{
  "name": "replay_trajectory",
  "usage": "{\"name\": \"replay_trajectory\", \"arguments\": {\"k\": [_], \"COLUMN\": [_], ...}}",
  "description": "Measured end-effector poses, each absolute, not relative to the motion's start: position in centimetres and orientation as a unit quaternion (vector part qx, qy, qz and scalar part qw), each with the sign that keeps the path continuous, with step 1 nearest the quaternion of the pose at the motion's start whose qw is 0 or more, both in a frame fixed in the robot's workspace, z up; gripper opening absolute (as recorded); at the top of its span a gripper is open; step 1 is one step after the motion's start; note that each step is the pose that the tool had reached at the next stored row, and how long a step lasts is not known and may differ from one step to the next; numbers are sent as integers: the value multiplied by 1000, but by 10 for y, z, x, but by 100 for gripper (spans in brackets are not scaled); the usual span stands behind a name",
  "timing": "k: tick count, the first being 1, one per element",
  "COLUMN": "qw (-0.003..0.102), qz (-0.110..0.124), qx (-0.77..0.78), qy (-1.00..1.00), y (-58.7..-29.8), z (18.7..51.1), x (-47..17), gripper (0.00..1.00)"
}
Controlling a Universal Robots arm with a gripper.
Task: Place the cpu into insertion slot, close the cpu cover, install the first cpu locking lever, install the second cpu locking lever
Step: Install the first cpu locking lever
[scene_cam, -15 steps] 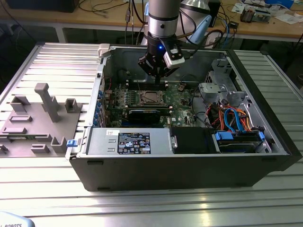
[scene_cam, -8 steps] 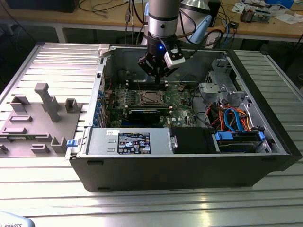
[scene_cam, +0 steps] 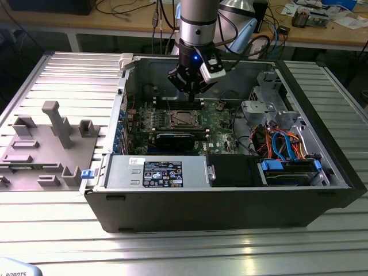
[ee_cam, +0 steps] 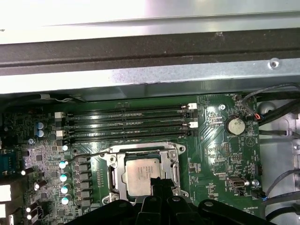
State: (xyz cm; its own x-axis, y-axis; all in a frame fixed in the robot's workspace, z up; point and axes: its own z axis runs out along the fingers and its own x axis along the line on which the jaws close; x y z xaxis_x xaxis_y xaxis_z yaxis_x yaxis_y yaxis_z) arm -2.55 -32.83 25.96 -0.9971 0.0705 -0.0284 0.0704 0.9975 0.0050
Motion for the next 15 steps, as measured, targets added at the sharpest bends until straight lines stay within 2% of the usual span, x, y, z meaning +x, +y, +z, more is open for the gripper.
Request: {"name": "replay_trajectory", "arguments": {"k": [15], "qw": [15], "qz": [2], "qx": [35], "qy": [999], "y": [-327], "z": [262], "x": [-38], "gripper": [11]}}
